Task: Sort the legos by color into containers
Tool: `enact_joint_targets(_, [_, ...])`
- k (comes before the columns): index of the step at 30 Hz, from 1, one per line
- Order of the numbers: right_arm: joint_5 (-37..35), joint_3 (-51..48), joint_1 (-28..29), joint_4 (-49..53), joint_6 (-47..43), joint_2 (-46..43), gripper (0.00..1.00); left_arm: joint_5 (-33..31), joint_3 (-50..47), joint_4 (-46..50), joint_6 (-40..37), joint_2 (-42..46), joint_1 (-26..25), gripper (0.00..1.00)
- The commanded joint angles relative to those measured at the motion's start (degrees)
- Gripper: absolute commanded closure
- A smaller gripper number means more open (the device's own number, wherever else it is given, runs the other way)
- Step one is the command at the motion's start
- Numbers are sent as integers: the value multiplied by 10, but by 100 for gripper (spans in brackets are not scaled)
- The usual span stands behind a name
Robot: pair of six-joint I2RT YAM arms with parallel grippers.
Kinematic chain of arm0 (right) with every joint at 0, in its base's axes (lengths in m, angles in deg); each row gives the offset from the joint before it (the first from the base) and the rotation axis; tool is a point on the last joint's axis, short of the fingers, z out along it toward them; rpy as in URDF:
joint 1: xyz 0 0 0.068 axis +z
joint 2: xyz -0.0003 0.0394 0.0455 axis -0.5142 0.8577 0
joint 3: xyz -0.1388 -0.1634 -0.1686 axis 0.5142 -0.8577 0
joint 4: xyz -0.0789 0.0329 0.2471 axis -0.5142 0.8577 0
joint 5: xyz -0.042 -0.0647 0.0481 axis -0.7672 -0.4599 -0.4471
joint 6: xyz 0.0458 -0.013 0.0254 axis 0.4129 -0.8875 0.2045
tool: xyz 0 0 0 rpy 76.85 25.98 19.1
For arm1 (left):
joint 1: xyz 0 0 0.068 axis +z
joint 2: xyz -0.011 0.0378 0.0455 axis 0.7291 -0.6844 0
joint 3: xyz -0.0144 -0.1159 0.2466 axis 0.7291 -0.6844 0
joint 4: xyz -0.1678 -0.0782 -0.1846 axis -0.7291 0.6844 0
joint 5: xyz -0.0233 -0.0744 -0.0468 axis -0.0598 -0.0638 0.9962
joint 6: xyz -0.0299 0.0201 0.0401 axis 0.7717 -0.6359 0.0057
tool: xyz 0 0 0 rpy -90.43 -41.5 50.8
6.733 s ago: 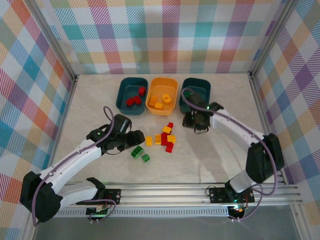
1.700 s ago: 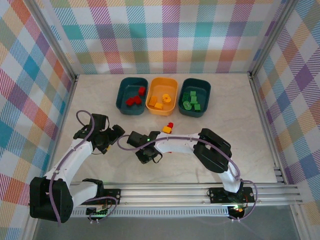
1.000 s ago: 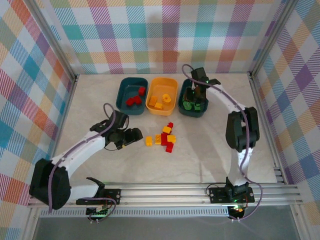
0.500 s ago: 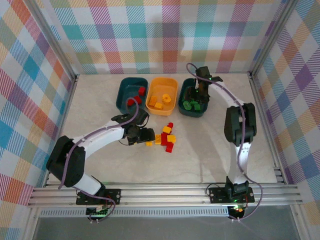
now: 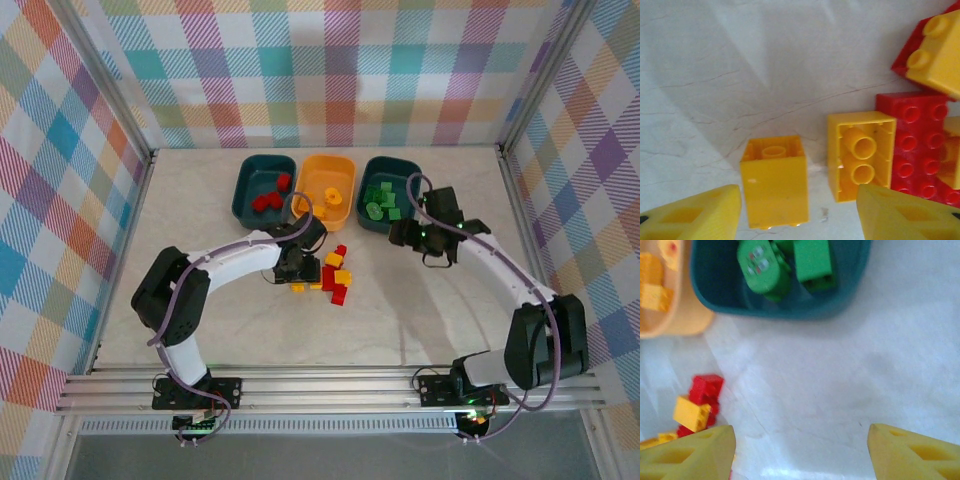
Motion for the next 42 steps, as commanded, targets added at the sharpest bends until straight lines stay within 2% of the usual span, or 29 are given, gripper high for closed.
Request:
enact_joint_targets(1, [-13,-34,4,3,7,-44,30,-40,-6,24,0,9,-3,39])
enact_joint_targets(7, [-18,-50,4,7,9,-63,30,-9,-8,4,-4,-23,-4,46])
enact_joint_targets(14, [-24,-65,4,-12,21,-74,30,-13,-10,-6,-6,-50,-5,52])
enact_joint_targets(21, [-26,-73,4,-9,22,-85,30,-23,0,2,-15,-59,-5,71])
enact_joint_targets(24, [-21,-76,3,-9,24,-90,30,-39,30,27,-29,-49,-5,75])
enact_joint_targets(28, [-6,-83,4,-13,31,-92,30,-59,105,60,-57,-42,4,77])
enact_joint_targets(32, [14,-97,4,-30,46,-98,30,-53,221,87,-80,-76,40,77])
enact_joint_targets(38, [27,-104,4,-45,57,-105,30,-21,419,110,-102,-199,94,76])
enact_joint_targets(42, [17,-100,4,-56,52,-95,30,22,550,113,-105,-306,119,74])
